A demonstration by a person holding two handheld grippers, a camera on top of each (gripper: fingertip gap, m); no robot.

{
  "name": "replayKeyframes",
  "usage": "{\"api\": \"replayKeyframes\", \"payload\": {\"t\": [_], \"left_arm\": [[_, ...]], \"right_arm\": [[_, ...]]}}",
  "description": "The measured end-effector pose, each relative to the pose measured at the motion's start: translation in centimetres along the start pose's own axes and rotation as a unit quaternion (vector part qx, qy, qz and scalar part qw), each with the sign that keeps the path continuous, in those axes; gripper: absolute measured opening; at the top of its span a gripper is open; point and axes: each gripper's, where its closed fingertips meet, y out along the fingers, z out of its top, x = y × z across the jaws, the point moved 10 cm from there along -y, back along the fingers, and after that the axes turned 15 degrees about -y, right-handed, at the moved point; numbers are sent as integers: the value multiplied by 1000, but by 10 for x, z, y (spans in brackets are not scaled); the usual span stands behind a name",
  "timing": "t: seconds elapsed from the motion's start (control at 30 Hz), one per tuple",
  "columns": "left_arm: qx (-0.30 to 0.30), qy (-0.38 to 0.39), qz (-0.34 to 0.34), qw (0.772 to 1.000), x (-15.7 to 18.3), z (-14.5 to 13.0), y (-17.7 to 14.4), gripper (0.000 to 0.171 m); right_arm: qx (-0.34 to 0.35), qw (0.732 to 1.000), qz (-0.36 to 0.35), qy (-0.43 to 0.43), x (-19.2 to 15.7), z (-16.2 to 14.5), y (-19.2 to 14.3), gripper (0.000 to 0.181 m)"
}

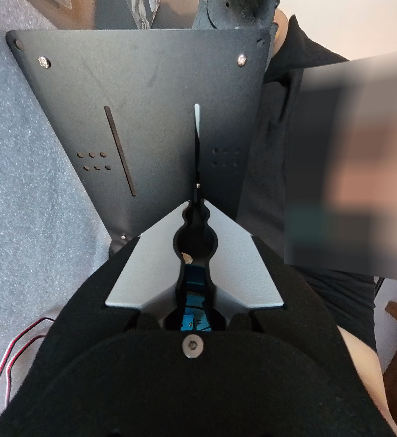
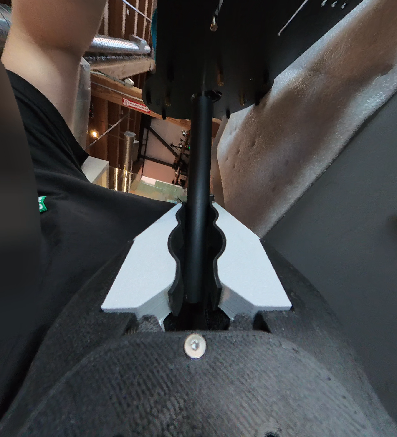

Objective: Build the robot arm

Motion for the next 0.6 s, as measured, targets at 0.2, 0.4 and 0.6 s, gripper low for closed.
{"api": "replayKeyframes", "payload": {"t": [0.2,0.4,0.6], "left_arm": [[-25,3,10,1000,1,1,1,4],[-50,9,24,998,4,7,1,3],[-72,11,40,997,7,11,2,3]], "right_arm": [[18,1000,0,5,1,-1,-5,16],[34,999,-4,1,0,0,-7,16],[58,998,-9,14,1,-3,-10,16]]}}
